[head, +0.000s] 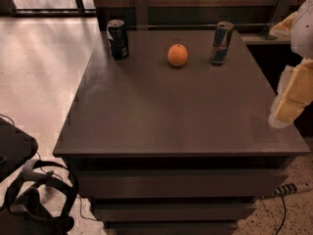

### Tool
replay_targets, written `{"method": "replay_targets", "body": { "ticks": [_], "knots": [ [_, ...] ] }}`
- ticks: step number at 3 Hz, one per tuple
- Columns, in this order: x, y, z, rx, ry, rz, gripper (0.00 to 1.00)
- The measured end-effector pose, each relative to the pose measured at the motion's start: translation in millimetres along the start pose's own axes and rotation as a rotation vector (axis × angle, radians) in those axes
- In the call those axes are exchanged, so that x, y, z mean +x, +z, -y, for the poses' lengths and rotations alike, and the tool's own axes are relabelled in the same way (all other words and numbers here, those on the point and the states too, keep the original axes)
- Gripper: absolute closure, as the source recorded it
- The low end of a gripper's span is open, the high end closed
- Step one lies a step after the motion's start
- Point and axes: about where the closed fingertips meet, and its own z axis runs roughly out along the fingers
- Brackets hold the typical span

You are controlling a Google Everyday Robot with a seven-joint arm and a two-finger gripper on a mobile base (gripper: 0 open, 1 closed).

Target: Knock redbull can over

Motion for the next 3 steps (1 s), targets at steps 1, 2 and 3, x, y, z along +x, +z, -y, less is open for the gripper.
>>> {"method": "replay_targets", "body": {
  "ticks": [1, 2, 3],
  "knots": [
    [-0.1, -0.3, 0.2, 0.001, 0.000, 0.001, 0.00],
    [17.6, 4.5, 21.4, 0.011, 0.061, 0.039, 0.00],
    [43.0, 12.0, 57.1, 0.042, 0.160, 0.118, 0.00]
  ]
}}
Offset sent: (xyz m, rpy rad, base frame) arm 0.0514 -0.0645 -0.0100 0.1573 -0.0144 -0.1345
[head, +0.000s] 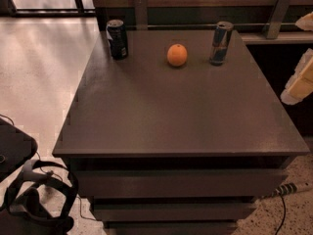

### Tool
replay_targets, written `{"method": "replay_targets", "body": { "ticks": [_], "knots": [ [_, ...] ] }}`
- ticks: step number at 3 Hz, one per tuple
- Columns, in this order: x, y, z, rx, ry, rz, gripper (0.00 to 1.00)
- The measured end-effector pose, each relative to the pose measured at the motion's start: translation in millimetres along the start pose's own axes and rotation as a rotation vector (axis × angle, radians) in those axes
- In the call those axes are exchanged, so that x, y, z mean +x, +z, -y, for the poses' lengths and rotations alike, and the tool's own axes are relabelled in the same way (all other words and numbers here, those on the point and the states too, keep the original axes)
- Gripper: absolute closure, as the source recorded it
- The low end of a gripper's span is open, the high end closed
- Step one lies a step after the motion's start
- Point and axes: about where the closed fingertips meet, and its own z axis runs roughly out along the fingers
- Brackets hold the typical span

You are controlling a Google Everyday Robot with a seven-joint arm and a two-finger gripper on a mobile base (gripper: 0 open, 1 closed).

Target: Knock redbull can over

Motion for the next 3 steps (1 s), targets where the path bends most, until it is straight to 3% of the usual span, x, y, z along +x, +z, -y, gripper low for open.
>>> {"method": "replay_targets", "body": {
  "ticks": [1, 2, 3],
  "knots": [
    [17.7, 6.4, 44.0, 0.055, 0.100, 0.113, 0.00],
    [27.5, 19.3, 78.2, 0.064, 0.166, 0.229, 0.00],
    [28.2, 50.4, 100.8, 0.021, 0.225, 0.340, 0.00]
  ]
}}
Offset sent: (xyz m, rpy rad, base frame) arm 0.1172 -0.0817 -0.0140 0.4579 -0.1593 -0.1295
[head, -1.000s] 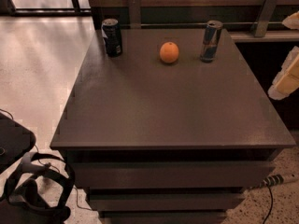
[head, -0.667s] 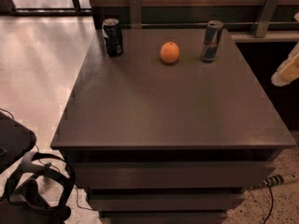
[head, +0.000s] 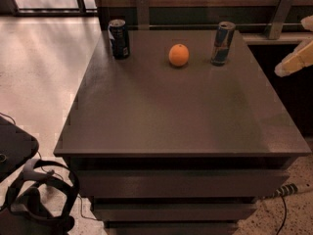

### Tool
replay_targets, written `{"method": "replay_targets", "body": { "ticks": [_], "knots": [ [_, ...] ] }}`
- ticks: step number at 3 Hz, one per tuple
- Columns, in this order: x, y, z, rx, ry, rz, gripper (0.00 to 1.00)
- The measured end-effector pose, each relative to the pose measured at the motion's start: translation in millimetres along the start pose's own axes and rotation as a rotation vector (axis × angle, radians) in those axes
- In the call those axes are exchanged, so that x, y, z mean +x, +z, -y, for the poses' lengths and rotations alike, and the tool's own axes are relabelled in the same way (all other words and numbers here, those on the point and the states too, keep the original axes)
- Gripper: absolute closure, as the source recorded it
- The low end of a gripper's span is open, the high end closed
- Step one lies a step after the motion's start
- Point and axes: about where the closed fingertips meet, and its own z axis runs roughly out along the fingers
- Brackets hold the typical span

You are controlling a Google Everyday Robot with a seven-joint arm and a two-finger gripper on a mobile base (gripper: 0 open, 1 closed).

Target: Knock redbull can over

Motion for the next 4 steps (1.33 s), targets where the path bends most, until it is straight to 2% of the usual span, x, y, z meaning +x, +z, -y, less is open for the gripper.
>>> {"method": "replay_targets", "body": {
  "ticks": [1, 2, 3, 4],
  "knots": [
    [7.4, 24.5, 12.0, -0.030, 0.039, 0.065, 0.00],
    [10.5, 43.2, 21.8, -0.025, 0.058, 0.144, 0.00],
    [9.6, 52.2, 31.7, 0.013, 0.053, 0.222, 0.00],
    [7.1, 54.2, 49.1, 0.087, 0.035, 0.304, 0.00]
  ]
}}
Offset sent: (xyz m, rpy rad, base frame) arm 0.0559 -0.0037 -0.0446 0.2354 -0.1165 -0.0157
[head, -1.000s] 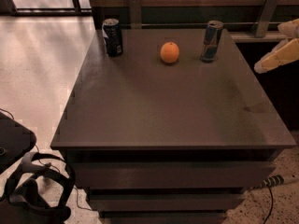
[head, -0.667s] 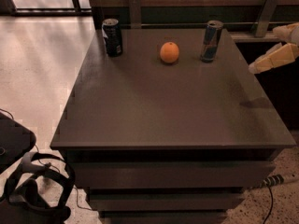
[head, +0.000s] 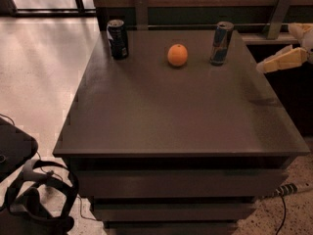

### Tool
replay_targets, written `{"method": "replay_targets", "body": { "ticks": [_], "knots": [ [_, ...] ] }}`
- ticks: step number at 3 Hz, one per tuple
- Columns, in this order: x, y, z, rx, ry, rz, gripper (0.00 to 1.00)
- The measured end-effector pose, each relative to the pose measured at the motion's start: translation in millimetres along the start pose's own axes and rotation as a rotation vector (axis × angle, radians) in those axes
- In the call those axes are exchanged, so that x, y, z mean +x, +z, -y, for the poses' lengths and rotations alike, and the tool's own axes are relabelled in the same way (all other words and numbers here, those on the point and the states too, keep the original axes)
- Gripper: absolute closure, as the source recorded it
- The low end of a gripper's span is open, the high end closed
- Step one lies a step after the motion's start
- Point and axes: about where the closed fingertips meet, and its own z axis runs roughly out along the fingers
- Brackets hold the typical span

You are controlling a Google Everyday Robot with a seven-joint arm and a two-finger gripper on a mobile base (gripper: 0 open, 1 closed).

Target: Knock redbull can over

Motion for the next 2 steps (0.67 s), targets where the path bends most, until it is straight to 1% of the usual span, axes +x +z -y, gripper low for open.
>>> {"method": "replay_targets", "body": {
  "ticks": [1, 2],
  "knots": [
    [0.0, 0.1, 0.0, 0.000, 0.000, 0.000, 0.00],
    [-2.4, 7.1, 3.4, -0.017, 0.022, 0.015, 0.00]
  ]
}}
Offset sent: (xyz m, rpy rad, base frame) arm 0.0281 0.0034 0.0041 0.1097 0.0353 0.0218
